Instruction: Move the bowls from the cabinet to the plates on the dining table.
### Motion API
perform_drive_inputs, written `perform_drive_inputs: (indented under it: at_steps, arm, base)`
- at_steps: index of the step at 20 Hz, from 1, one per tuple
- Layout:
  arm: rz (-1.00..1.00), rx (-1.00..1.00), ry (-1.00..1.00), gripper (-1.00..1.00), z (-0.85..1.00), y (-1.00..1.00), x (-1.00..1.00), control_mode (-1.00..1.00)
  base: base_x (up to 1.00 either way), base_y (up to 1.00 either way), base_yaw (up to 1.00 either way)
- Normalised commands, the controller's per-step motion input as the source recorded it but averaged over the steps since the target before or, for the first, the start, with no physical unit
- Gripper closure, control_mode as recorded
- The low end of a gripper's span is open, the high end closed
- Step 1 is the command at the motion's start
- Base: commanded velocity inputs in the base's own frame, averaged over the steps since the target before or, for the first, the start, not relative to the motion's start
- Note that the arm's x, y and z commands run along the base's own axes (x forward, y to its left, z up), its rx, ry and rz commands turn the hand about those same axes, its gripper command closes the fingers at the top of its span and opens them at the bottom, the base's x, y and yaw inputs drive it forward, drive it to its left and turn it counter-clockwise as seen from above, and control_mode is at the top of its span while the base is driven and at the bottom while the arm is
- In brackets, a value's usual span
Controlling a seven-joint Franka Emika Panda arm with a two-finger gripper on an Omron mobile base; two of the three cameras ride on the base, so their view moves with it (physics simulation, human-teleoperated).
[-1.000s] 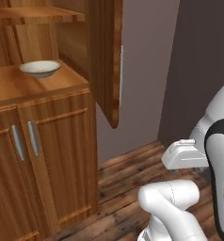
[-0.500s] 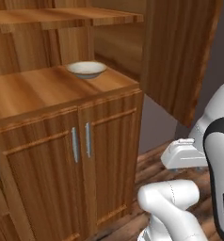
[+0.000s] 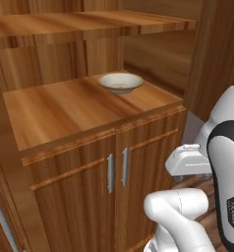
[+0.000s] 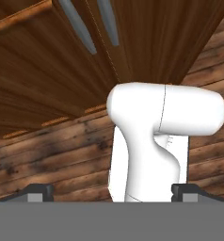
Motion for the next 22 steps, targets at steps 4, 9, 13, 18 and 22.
perform_drive_inputs:
  at_steps: [4, 9, 13, 18, 22]
  arm:
    - [0.0, 0.0, 0.0, -1.0, 0.0, 0.0, 0.0, 1.0]
    - [0.0, 0.0, 0.0, -1.0, 0.0, 0.0, 0.0, 1.0]
    - [0.0, 0.0, 0.0, -1.0, 0.0, 0.0, 0.0, 1.0]
    - [0.0, 0.0, 0.0, -1.0, 0.0, 0.0, 0.0, 1.0]
    - [0.0, 0.0, 0.0, -1.0, 0.0, 0.0, 0.0, 1.0]
  base:
    - [0.1, 0.04, 0.17]
    - [0.12, -0.03, 0.18]
    - [0.0, 0.0, 0.0]
    - [0.0, 0.0, 0.0]
    - [0.0, 0.0, 0.0]
